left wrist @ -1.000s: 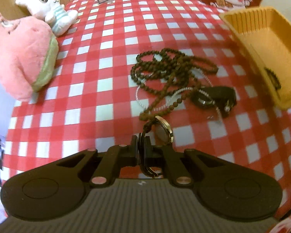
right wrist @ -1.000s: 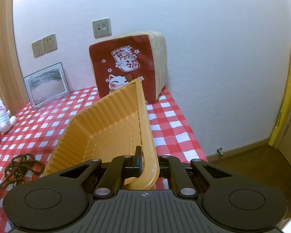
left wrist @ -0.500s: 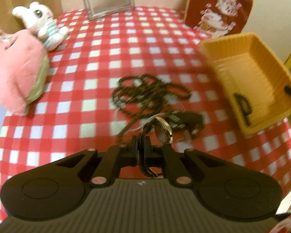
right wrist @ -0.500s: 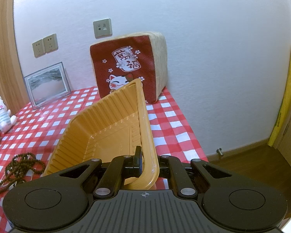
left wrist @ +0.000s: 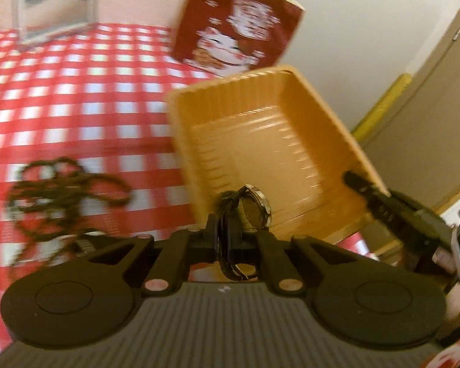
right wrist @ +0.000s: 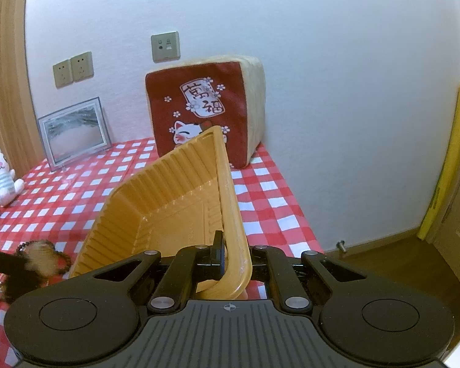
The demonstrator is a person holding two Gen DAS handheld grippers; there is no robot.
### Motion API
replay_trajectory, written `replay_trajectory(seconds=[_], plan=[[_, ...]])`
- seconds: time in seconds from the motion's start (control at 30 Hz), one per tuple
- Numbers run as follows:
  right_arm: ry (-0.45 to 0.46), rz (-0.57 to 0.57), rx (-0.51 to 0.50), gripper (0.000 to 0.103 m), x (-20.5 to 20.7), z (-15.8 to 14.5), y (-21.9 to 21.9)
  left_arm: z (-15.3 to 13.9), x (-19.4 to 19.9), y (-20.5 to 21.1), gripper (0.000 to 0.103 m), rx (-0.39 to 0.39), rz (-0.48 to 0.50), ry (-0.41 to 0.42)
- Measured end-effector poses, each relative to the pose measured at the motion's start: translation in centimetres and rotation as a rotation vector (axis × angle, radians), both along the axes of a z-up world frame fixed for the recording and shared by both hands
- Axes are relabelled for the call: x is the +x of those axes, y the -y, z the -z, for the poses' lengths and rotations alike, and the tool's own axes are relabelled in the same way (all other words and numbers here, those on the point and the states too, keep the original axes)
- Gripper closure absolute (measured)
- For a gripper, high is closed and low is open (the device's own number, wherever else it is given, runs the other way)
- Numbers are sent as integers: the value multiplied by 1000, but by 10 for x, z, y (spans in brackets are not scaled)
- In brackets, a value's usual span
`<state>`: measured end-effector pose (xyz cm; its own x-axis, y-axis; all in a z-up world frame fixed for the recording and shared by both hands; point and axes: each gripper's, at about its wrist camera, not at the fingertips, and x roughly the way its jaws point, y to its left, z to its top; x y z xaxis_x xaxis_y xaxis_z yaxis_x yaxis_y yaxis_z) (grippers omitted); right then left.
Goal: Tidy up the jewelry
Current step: 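Carry the silver ring into the orange tray and release it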
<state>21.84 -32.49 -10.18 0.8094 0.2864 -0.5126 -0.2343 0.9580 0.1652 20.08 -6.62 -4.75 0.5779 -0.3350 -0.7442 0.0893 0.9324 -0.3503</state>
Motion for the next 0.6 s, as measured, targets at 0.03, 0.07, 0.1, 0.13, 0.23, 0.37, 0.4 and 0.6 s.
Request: replay_trajectory(seconds=[0.03,0.07,0.1,0.13,0.23,0.37,0.4,0.6], plan=[[0,1,0,96,0,0,0,3,6,8,98,-12,9,-5],[0,1,1,96,0,0,0,6,10,14,98,-23,16,-4],[-1,1,1,96,0,0,0,9,15,21,98,-29,20,-6],[-1,2,2,96,0,0,0,13,19,27,98,-37,23,-15],[-4,4,5,96,-1,-1,1,24,29,40,98,-67,30,-44],[-8,7,8,96,-2,0,4,40,37,52,97,-76,28,-81],[-8,8,8,96,-3,0,4,43,37,53,97,-86,24,-86],[-23,22,13,96,-3,3,10,46,43,52,95,-120,9,-61]])
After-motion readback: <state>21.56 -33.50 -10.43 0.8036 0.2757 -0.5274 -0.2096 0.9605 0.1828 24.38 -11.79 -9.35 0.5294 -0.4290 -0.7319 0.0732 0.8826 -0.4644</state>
